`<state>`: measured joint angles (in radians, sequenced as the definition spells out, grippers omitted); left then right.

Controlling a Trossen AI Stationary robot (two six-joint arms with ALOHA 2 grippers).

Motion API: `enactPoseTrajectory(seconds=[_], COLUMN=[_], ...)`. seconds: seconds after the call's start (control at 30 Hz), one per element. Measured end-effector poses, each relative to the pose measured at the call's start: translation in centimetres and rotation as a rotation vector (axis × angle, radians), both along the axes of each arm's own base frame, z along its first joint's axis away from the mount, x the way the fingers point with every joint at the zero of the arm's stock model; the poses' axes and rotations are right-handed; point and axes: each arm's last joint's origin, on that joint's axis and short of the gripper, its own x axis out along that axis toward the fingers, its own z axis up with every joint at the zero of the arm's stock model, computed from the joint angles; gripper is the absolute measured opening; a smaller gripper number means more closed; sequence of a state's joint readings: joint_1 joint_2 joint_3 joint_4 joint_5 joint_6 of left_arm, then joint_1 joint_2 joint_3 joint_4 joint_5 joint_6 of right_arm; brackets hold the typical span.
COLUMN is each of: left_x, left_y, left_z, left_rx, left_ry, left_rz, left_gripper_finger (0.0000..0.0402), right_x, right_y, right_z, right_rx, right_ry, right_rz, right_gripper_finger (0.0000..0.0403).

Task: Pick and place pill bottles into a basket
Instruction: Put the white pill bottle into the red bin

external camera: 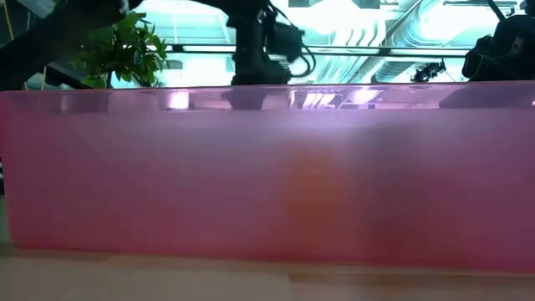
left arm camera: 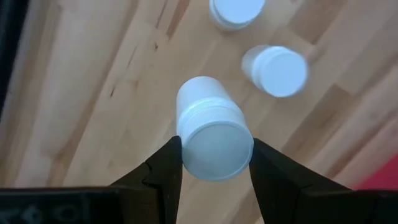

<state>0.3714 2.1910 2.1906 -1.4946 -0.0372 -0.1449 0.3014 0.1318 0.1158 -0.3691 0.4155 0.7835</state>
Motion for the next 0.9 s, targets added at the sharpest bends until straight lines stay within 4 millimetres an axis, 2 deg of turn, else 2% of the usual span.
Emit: enactPoseTrajectory(seconds=[0.17,0.53,0.9], left_x=[-1.4,-5.4,-9.7], left_y=[-0.6,-3.3,-5.1], left_z=[3.2,10.6,16.2], left_rx=[0.026,0.123,0.233], left_ry=[-0.076,-0.285,-0.493], left_rz=[-0.004,-0.003,0.022], left_gripper_finger=[0.0192,0.0192,0.0192], right_x=[0.0,0.0,0.0], right_y=[0.0,0.0,0.0], right_z=[0.0,0.0,0.0], right_rx=[0.001,-0.001,-0.001], right_ry=[0.0,0.0,0.0], right_rz=[-0.001,-0.005,-0.002], right_gripper_finger=[0.014,0.014,0.014])
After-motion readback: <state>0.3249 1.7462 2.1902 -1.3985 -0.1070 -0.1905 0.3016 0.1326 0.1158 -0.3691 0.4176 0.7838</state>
